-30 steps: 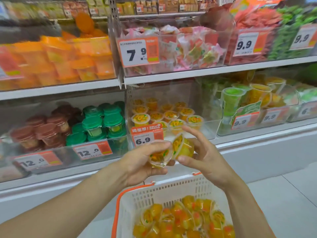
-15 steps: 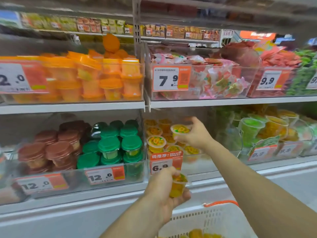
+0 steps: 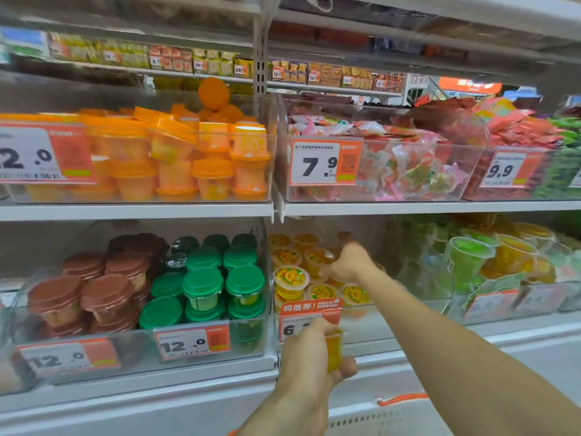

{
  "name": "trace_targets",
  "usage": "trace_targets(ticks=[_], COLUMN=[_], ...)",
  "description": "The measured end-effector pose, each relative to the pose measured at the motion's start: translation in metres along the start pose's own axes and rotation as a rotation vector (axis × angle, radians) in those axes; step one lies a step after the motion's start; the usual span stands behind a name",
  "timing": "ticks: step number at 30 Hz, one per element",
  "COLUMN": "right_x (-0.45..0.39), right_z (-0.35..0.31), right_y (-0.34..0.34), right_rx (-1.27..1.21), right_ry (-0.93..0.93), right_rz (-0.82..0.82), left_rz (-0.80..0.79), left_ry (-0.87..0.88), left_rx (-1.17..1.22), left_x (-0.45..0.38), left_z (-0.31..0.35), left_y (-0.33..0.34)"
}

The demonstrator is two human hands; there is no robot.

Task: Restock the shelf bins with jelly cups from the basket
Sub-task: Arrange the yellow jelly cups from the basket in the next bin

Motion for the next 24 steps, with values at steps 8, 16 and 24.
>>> trace_targets(ticks=[8,16,24], right_x=[0.078,0.111,0.067], right_z=[0.005,-0.023,0.003], right_y=[-0.041,-0.056,-0.053], right_rx=[-0.670,-0.431,-0.361], right_ry=[-0.167,-0.448,-0.468], right_rz=[-0.398,-0.760,-0.151], left_rz=[0.041,-0.005,0.120], left_ry=[0.312,0.312,0.430], left_rx=[-0.136,-0.042,-0.480], left_x=[-0.004,0.007,0.006], left_z=[0.013,0.029,0.026], left_y=[-0.002,0.016,0.019])
Point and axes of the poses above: each hand's wrist, its own x-axis away from the middle knuckle, its own y-axis out of the palm, z = x × y, the point moved 2 cm from there along -x, towards the middle knuckle, and after that the axes turned 11 degrees about -x, right-handed, at the moved point
